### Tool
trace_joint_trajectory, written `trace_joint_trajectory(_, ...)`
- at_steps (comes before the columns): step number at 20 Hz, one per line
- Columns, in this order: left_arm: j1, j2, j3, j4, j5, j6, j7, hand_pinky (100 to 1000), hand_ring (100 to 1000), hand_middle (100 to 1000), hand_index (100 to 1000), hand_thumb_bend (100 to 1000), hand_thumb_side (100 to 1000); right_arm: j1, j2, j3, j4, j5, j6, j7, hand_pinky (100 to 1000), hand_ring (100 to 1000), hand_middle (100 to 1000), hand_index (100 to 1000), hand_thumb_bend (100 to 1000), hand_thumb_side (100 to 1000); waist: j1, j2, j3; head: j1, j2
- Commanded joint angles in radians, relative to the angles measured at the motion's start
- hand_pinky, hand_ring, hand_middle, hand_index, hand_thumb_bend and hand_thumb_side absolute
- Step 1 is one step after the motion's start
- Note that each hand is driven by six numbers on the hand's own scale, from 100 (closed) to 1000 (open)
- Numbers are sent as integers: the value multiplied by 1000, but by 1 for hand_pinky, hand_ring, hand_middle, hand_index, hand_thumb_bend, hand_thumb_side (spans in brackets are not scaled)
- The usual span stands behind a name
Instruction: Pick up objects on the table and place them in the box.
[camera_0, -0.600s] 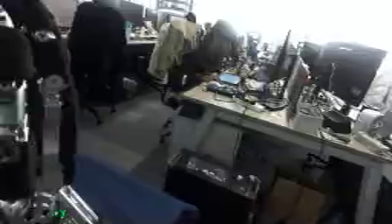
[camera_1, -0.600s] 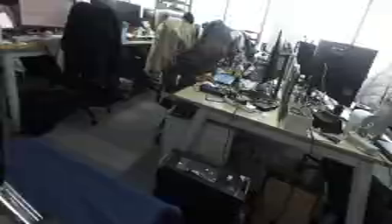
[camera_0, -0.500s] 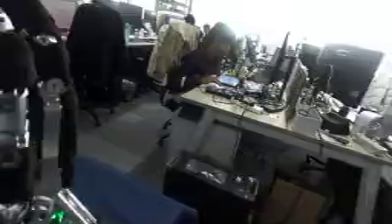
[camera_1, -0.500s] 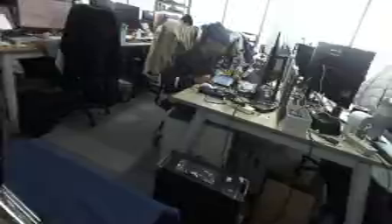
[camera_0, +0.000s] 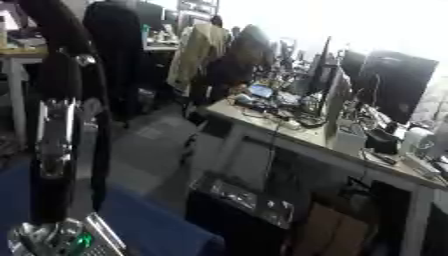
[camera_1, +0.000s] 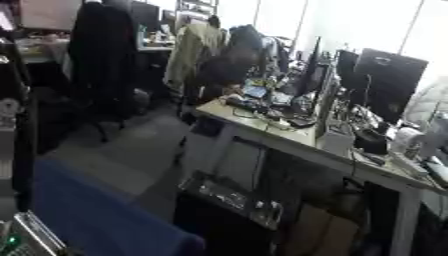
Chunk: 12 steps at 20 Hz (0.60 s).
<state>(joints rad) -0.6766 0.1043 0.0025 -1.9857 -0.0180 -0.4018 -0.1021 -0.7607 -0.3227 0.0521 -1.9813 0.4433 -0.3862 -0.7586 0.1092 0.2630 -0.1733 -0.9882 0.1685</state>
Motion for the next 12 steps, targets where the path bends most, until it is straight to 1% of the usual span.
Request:
trace_joint_trajectory(1,-9,9,2,-14,2,4,-1,1000,968,865,997,100,811,-7,-34,-26,-19,128,5,-77,933,851,845,899,100,1000,-13,-18,-2,49,-29)
trace_joint_trajectory(2,-10,9,2,-14,2,5,-1,1000,967,865,997,100,808,-4,-39,-28,-19,164,18,-98,927,852,846,898,100,1000,-15,-21,-1,99,-24)
trace_joint_trajectory(3,-11,9,1,-14,3,5,-1,1000,967,865,997,100,808,4,-45,-32,-19,188,36,-116,927,852,846,898,100,1000,-18,-24,2,167,-12)
trace_joint_trajectory(4,-11,9,1,-14,2,6,0,1000,968,866,997,100,808,15,-53,-41,-19,208,63,-129,924,860,846,903,100,1000,-21,-27,3,273,10)
trace_joint_trajectory(5,-11,10,1,-14,2,7,0,1000,968,866,997,100,808,31,-65,-50,-19,213,103,-136,924,860,846,903,100,1000,-24,-30,5,386,35)
trace_joint_trajectory(6,-10,12,2,-14,0,8,2,1000,970,869,998,100,809,45,-79,-57,-19,214,140,-134,906,873,829,890,100,1000,-26,-31,6,506,58)
trace_joint_trajectory(7,-7,17,5,-14,-2,9,5,1000,970,869,998,100,809,66,-106,-73,-19,217,201,-113,906,873,829,890,100,1000,-30,-34,7,684,90)
trace_joint_trajectory(8,-6,20,6,-14,-4,9,8,1000,974,874,999,100,813,78,-127,-86,-19,223,255,-87,898,876,838,890,100,1000,-32,-36,8,815,112)
trace_joint_trajectory(9,-5,24,8,-14,-6,9,13,1000,974,874,999,100,813,87,-149,-99,-19,232,311,-53,898,876,838,890,100,1000,-34,-37,9,924,130)
trace_joint_trajectory(10,-5,26,9,-14,-8,9,16,1000,978,881,1000,100,813,92,-164,-108,-19,242,350,-26,895,884,851,895,100,1000,-36,-38,10,997,142)
trace_joint_trajectory(11,-6,29,10,-14,-10,8,20,1000,980,884,1000,100,815,101,-187,-119,-19,260,391,14,894,885,851,892,100,1000,-38,-38,12,1091,160)
trace_joint_trajectory(12,-6,32,10,-14,-12,7,24,1000,986,893,1000,100,814,106,-204,-128,-19,279,427,53,896,894,859,898,100,1000,-39,-38,15,1152,175)
